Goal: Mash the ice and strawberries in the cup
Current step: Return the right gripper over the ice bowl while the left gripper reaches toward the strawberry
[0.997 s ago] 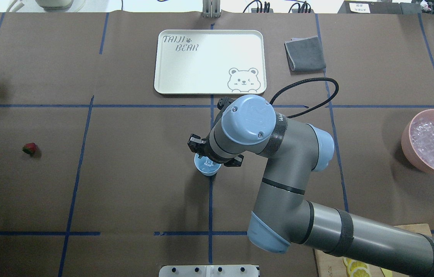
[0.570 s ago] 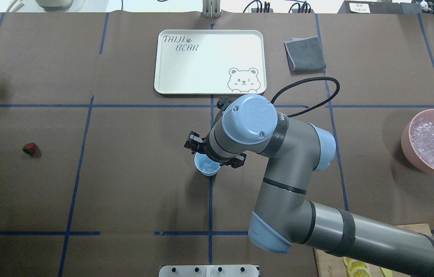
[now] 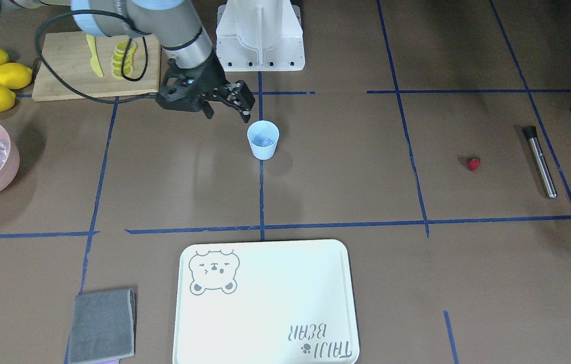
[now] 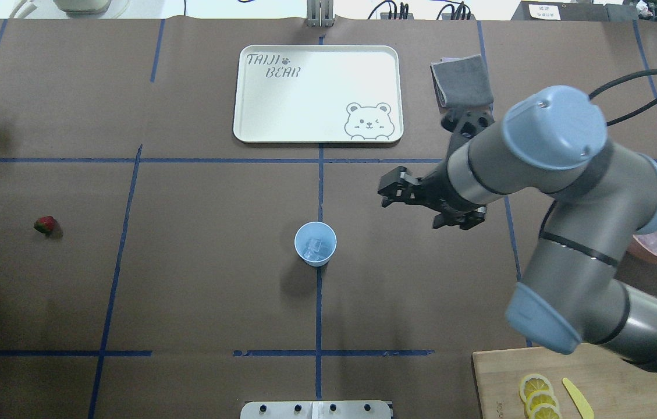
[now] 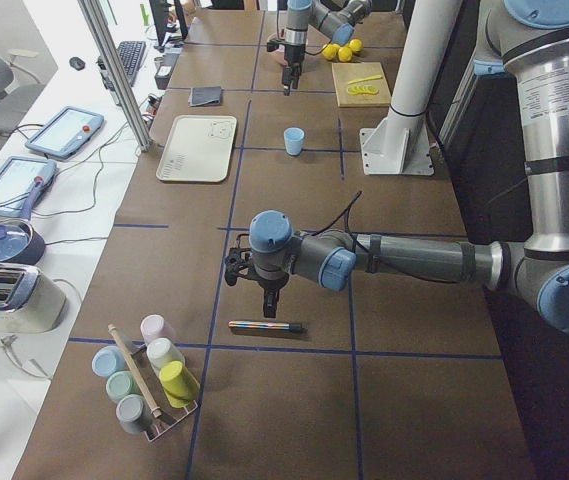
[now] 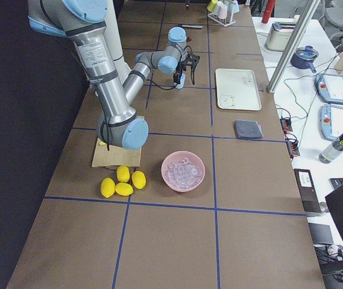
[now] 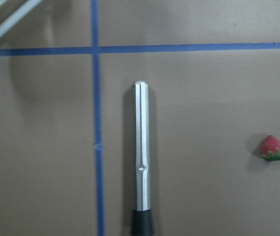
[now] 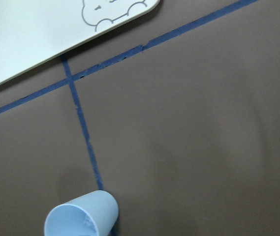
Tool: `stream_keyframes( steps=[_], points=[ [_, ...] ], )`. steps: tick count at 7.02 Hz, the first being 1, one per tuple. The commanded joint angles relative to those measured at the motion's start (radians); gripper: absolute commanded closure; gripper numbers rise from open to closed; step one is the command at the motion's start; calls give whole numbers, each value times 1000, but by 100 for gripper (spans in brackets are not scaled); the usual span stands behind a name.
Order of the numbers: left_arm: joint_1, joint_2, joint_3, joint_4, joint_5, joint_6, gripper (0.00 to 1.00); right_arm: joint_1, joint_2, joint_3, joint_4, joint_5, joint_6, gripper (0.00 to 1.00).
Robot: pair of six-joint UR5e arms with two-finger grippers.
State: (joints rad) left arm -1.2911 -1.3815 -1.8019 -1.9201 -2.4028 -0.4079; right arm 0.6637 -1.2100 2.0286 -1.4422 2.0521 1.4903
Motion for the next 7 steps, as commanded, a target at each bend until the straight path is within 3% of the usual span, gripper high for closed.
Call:
stream_keyframes(
  steps=[1, 4, 7],
  points=[
    [151, -71, 9, -54, 37, -127, 0, 152, -266, 74, 9, 94, -358, 1],
    [294, -189, 85, -77, 172, -215, 0, 353, -443, 67, 6, 224, -725, 1],
    [328, -243, 183, -140, 178, -215, 0, 372, -471, 48, 8, 224, -802, 1]
  ],
)
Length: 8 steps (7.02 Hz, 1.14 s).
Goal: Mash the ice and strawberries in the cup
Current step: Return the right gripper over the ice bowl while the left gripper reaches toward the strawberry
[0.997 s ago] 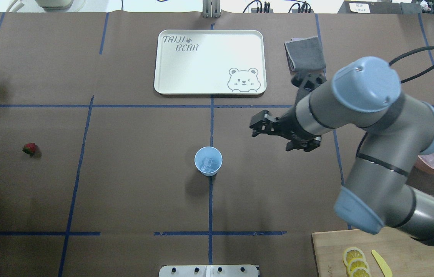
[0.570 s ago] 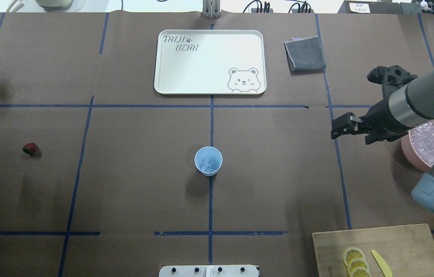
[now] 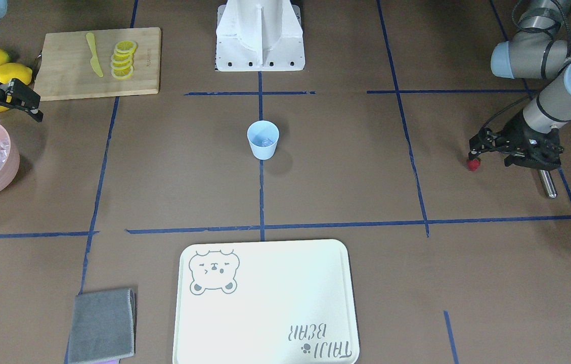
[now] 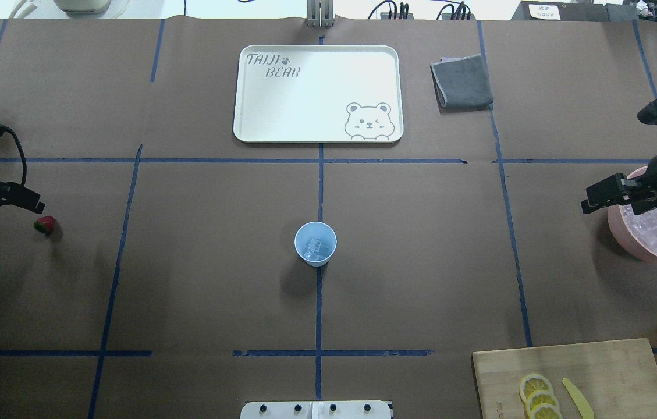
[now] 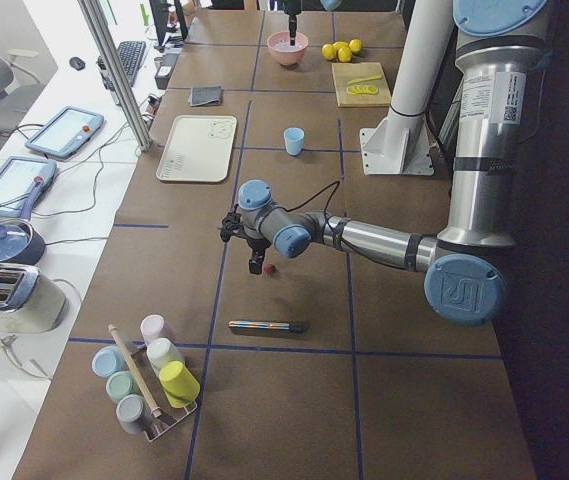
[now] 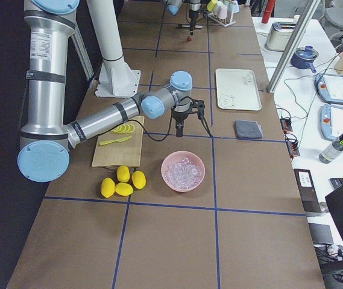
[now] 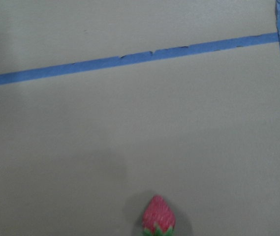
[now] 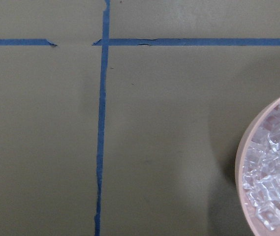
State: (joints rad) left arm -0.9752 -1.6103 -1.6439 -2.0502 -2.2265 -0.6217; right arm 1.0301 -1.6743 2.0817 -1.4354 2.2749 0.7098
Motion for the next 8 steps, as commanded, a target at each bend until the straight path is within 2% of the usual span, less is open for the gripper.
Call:
stream_keyframes(
  steps=[1, 8],
  points=[
    [27, -14, 27, -8, 2, -6, 0, 5, -5, -5, 0, 2, -21, 1],
    [47, -13, 53, -8, -1, -9, 2, 4, -4, -14, 0, 3, -21, 1]
  ],
)
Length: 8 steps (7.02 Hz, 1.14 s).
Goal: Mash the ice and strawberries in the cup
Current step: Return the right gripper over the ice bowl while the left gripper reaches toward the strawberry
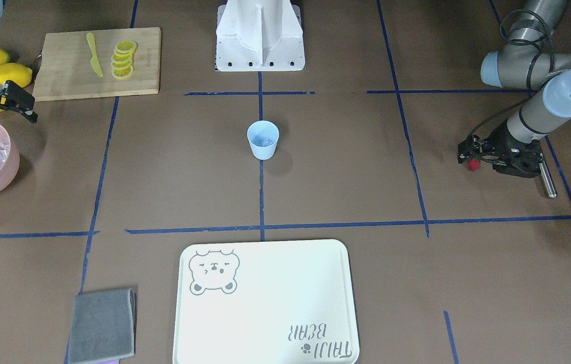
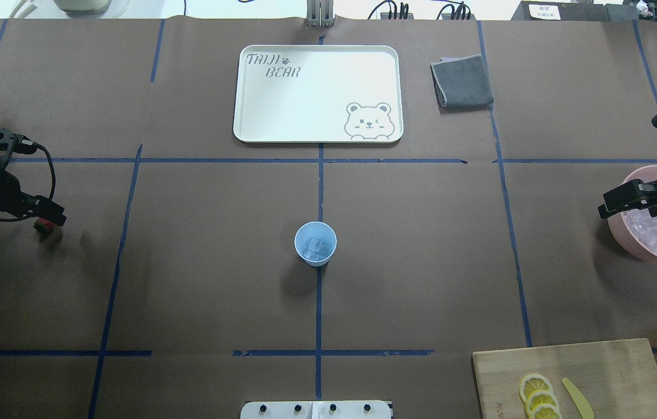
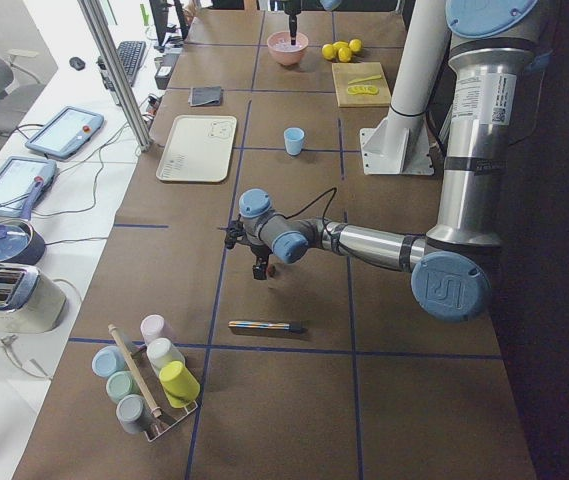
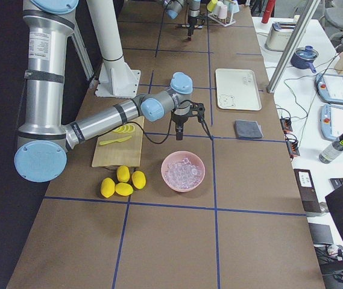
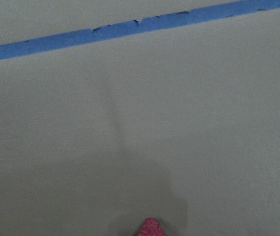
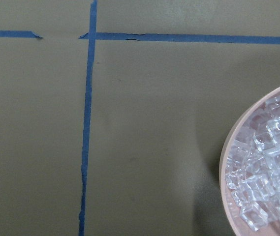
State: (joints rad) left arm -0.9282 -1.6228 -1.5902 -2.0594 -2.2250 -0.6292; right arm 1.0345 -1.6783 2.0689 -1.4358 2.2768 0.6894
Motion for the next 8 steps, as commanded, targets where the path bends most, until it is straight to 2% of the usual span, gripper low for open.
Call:
stream_keyframes(
  steps=[1, 4, 6, 7, 8],
  points=[
    [0, 0, 3, 1, -5, -1, 2, -1, 2, -3, 0, 1, 1, 1],
    [14, 0, 15, -1, -5, -1, 3, -1, 2, -3, 0, 1, 2, 1],
    [14, 1, 18, -1, -4, -1, 16, -1, 3, -3, 0, 3, 4, 1],
    [14, 1, 16, -1, -5, -1, 33, -1, 2, 0, 0, 7, 5, 1],
    [14, 1, 13, 1, -8, -1, 59, -1, 2, 0, 0, 12, 7, 1]
  ],
)
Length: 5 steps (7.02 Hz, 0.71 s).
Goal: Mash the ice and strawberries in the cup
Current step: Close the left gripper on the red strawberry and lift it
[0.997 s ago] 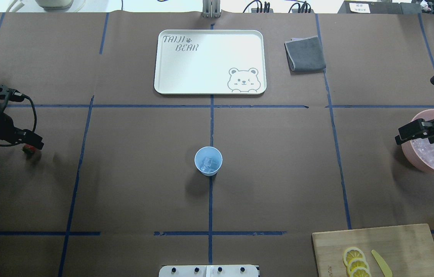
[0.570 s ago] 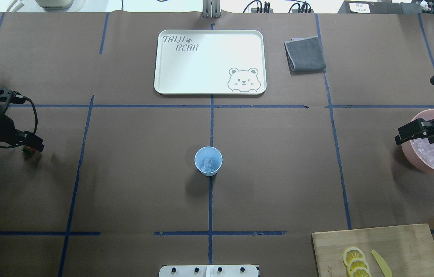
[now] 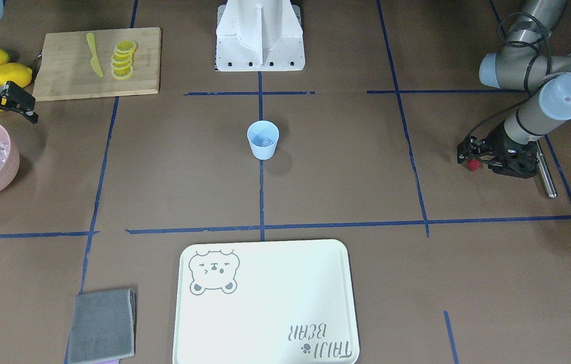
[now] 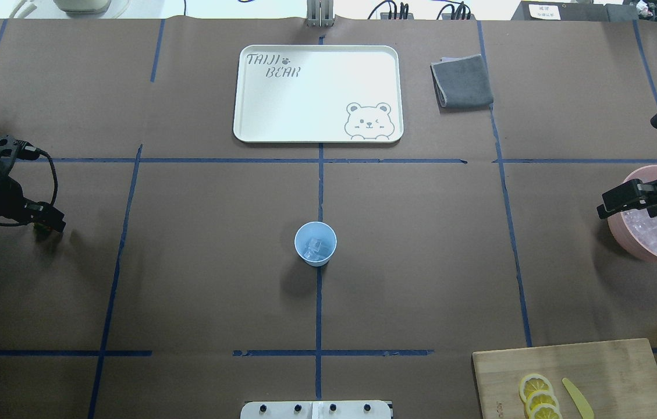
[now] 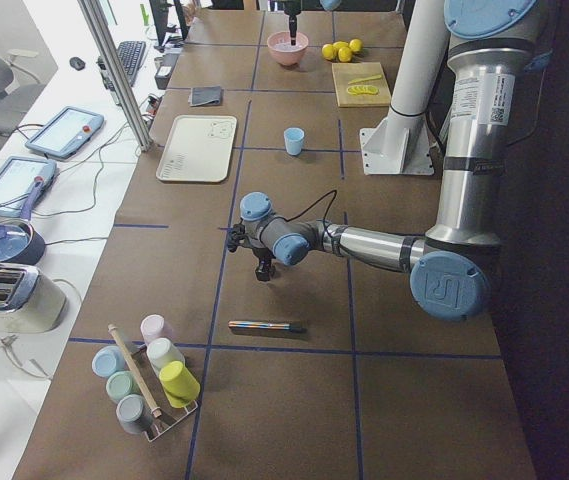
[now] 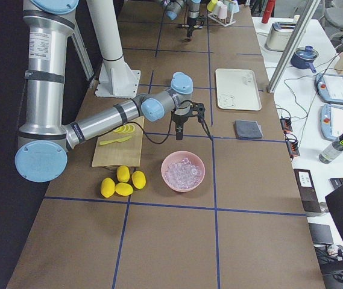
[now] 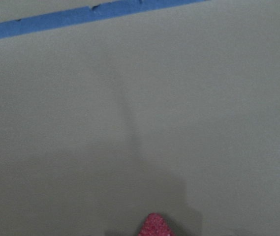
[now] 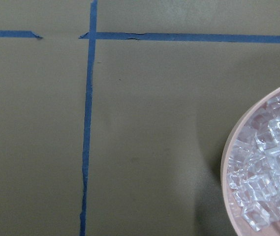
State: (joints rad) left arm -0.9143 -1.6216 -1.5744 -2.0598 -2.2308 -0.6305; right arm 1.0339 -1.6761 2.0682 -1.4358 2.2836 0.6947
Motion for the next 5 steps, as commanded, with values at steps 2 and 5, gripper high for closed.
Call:
stream_keyframes(
  steps=[2, 5],
  points=[
    [0, 0, -13, 1, -6, 0, 100, 0, -1, 1, 0, 13, 3, 1],
    [47, -129, -81, 13, -15, -270, 100, 0, 1, 1, 0, 13, 3, 1]
  ],
)
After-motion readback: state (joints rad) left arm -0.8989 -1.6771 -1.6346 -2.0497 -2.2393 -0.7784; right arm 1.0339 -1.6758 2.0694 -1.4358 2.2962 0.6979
